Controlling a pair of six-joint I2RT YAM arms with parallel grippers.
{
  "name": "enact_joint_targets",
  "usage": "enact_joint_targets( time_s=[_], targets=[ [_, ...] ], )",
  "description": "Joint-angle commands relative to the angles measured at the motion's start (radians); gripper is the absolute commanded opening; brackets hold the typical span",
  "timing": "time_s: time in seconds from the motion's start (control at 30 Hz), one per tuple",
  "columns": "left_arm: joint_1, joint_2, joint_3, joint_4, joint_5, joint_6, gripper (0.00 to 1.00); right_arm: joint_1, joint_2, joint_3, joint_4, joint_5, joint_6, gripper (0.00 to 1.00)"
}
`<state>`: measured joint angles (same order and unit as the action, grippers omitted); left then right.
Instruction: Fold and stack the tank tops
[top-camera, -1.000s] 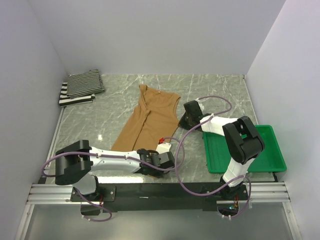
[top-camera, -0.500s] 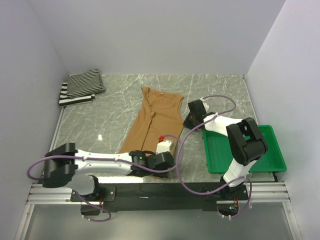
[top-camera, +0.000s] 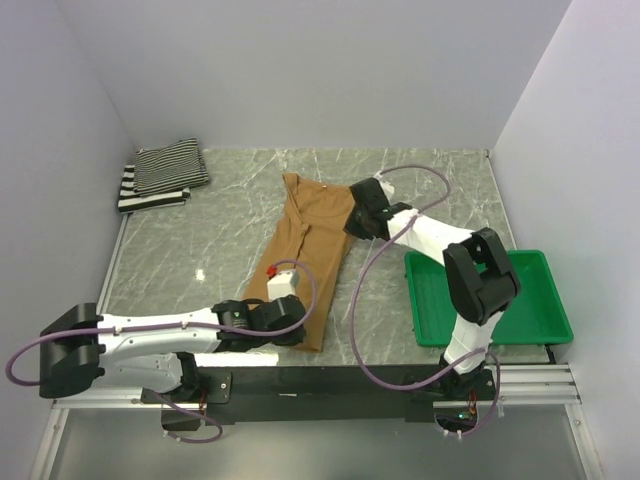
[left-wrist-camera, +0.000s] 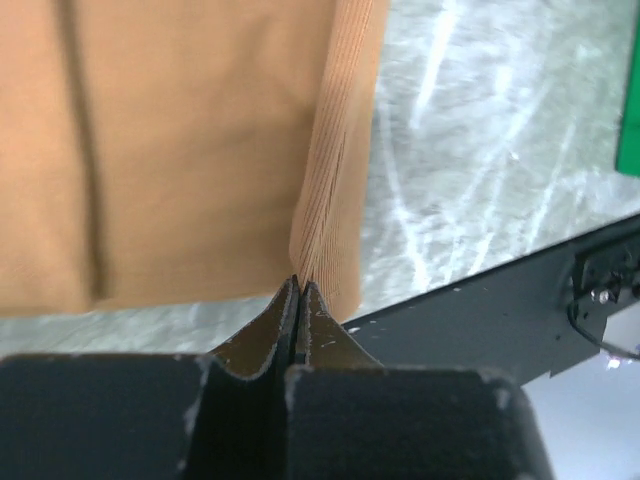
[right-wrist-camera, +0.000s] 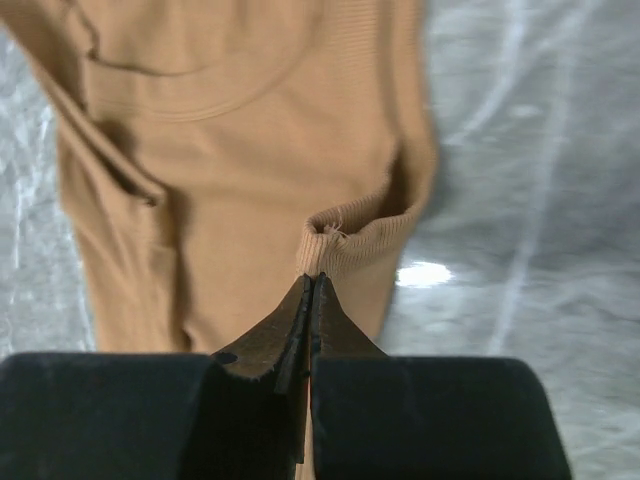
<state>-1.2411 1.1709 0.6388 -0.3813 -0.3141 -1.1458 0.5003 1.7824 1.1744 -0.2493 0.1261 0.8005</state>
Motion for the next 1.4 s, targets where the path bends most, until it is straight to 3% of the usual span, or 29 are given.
enact_joint_targets(
  time_s=[0.0,0.4,0.67,1.03,1.13,1.23,1.37],
  targets=[
    [0.019,-0.063,-0.037,-0.042,-0.034,-0.081,0.01,0.046,0.055,0.128,-0.045,0.052,0.009,0.0],
    [0.112,-0.14,-0.114,-0.163,-0.023,-0.149,0.01,0.142,0.34,0.491,-0.185,0.055,0.0,0.0],
    [0.209,-0.155,-0.157,-0.159,0.035,-0.129,0.01,0.155,0.396,0.536,-0.191,0.049,0.003,0.0],
    [0.242,-0.149,-0.166,-0.143,0.084,-0.103,0.01,0.162,0.405,0.548,-0.176,0.032,-0.017,0.0],
    [0.243,-0.142,-0.148,-0.142,0.096,-0.081,0.01,0.164,0.394,0.528,-0.16,0.032,-0.021,0.13],
    [0.243,-0.137,-0.119,-0.157,0.101,-0.062,0.12,0.162,0.362,0.511,-0.15,0.035,-0.037,0.29],
    [0.244,-0.154,-0.077,-0.189,0.095,-0.043,0.25,0.164,0.331,0.524,-0.148,0.043,-0.064,0.36]
  ],
)
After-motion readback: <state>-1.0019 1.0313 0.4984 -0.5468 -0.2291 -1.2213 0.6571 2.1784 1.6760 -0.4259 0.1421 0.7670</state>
